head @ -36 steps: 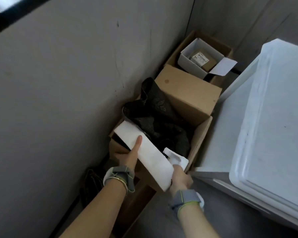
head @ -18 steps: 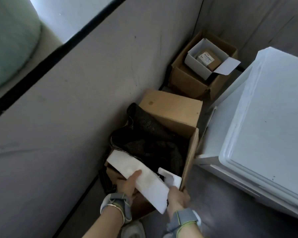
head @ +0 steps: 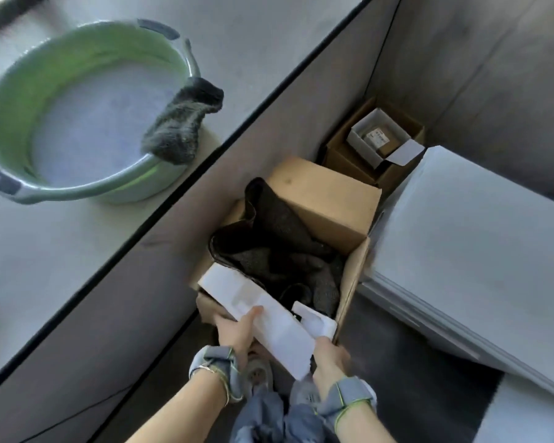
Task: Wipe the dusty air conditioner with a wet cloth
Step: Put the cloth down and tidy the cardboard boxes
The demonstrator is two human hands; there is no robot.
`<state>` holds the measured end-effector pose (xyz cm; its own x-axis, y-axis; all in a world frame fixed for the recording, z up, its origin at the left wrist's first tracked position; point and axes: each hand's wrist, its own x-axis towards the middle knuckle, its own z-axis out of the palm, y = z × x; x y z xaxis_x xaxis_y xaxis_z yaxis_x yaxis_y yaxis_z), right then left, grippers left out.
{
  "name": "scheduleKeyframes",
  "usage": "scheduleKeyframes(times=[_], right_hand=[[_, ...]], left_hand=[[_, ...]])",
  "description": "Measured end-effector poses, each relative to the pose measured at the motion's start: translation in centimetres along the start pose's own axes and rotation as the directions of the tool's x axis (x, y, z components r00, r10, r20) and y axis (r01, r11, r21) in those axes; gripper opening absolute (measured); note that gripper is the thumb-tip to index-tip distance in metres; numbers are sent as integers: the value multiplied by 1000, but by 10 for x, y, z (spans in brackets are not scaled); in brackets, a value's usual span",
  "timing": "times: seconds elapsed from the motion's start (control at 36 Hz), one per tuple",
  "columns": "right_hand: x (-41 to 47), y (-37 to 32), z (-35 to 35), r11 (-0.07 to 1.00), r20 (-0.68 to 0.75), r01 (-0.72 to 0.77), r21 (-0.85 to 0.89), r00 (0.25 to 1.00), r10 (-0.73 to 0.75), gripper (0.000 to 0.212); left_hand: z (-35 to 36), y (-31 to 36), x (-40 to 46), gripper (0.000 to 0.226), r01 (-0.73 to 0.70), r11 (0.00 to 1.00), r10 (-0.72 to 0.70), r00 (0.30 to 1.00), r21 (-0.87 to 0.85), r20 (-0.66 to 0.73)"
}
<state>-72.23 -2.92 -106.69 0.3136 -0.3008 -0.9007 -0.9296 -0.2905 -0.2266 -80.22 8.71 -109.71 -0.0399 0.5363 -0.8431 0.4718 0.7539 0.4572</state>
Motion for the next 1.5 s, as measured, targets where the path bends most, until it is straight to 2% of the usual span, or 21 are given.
scheduleKeyframes(times=[0.14, 0.33, 0.47, 0.56, 0.67, 0.81, 0.89, 1.08, 1.17, 1.22, 1.33, 1.42, 1.5], right_hand=[[-43, -5, -19, 1000, 70, 9, 26, 998, -11, 40], [-91, -8, -50, 993, 154, 8, 117, 988, -26, 29], [-128, -23, -84, 988, 137, -1, 154, 990, -20, 24], [-141, -36, -98, 985, 122, 15, 172, 992, -36, 29], [-143, -52, -107, 982, 139, 33, 186, 989, -60, 34], [-184, -81, -129, 964, 136, 55, 259, 986, -93, 20], [-196, -107, -135, 948, 109, 85, 307, 986, -124, 19], [-229, -165, -138, 920, -7, 203, 336, 977, -213, 27], [-252, -193, -131, 896, 46, 226, 383, 964, -262, 25], [-268, -210, -125, 874, 58, 251, 415, 952, -301, 29], [-292, -246, -106, 837, 65, 312, 449, 923, -379, 21], [-307, -280, -83, 832, 87, 339, 440, 905, -415, 35], [-314, -312, -57, 834, 121, 366, 413, 885, -449, 36]], left_hand=[[-19, 19, -44, 119, -61, 998, 61, 998, -8, -15], [-31, 44, -115, 105, -145, 989, 145, 989, 2, -39], [-26, 60, -160, 113, -170, 985, 171, 985, -12, 8], [-20, 74, -185, 102, -205, 979, 206, 979, -17, 6], [-13, 98, -205, 99, -249, 968, 250, 967, -25, 48], [4, 125, -223, 101, -301, 954, 300, 946, -15, 125], [19, 149, -233, 103, -319, 947, 322, 924, -50, 207], [49, 218, -253, 109, -375, 924, 379, 866, -79, 327], [59, 252, -257, 110, -398, 913, 403, 839, -91, 365], [64, 276, -260, 110, -422, 901, 426, 827, -96, 367], [74, 325, -258, 110, -454, 883, 466, 809, -122, 359], [81, 369, -249, 109, -458, 874, 486, 802, -164, 347], [87, 408, -234, 108, -463, 862, 507, 809, -207, 298]])
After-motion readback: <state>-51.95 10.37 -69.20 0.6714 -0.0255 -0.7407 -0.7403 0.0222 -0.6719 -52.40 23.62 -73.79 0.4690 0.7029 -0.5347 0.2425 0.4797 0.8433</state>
